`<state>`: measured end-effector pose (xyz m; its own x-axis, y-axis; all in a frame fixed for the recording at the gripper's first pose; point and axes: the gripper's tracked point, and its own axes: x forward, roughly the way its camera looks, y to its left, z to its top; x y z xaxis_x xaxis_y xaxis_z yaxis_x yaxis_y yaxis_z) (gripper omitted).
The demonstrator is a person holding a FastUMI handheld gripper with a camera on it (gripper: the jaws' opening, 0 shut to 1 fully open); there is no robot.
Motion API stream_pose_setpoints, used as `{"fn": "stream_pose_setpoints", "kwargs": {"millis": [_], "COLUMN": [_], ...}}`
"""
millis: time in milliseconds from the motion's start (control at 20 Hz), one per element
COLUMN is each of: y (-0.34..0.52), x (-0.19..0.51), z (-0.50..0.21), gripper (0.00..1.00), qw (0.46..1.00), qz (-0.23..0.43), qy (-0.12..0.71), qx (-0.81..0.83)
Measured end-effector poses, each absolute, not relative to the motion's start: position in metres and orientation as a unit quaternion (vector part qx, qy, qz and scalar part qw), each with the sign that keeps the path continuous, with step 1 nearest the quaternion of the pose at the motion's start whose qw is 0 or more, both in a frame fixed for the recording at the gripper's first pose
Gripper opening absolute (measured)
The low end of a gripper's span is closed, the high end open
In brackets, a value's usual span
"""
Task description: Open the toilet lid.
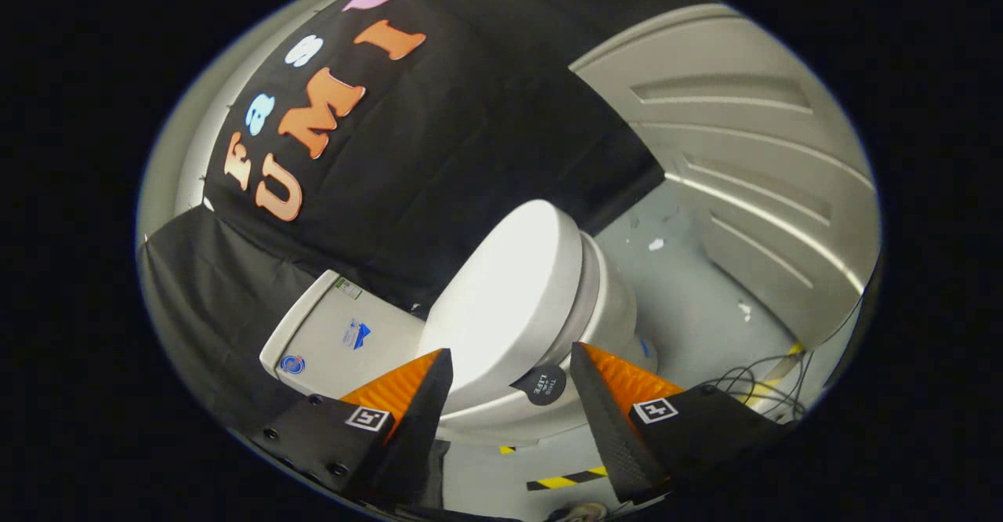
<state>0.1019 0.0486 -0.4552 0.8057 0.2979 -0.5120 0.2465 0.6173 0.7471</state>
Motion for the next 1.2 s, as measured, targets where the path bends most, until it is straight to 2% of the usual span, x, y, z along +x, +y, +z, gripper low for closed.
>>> {"fn": "stream_pose_setpoints", "kwargs": {"millis": [200, 450, 600, 850, 900, 950, 1100, 1200], "y": [0.069, 0.06, 0.061, 0.069, 0.066, 0.066, 0.064, 0.063], "x": [0.1, 0.109, 0.115, 0.123, 0.126, 0.129, 0.128, 0.127], "z": [-0.498, -0.507, -0.515, -0.528, -0.524, -0.525, -0.529, -0.53], "gripper": [0.89, 0.86, 0.65, 0.65, 0.51, 0.49, 0.27, 0.21], "qw": [0.792, 0.779, 0.772, 0.765, 0.761, 0.764, 0.771, 0.771], "qz": [0.025, 0.032, 0.03, 0.032, 0.033, 0.033, 0.032, 0.031], "qy": [0.356, 0.354, 0.359, 0.371, 0.366, 0.365, 0.38, 0.384], "qx": [0.495, 0.517, 0.525, 0.526, 0.534, 0.531, 0.51, 0.507]}}
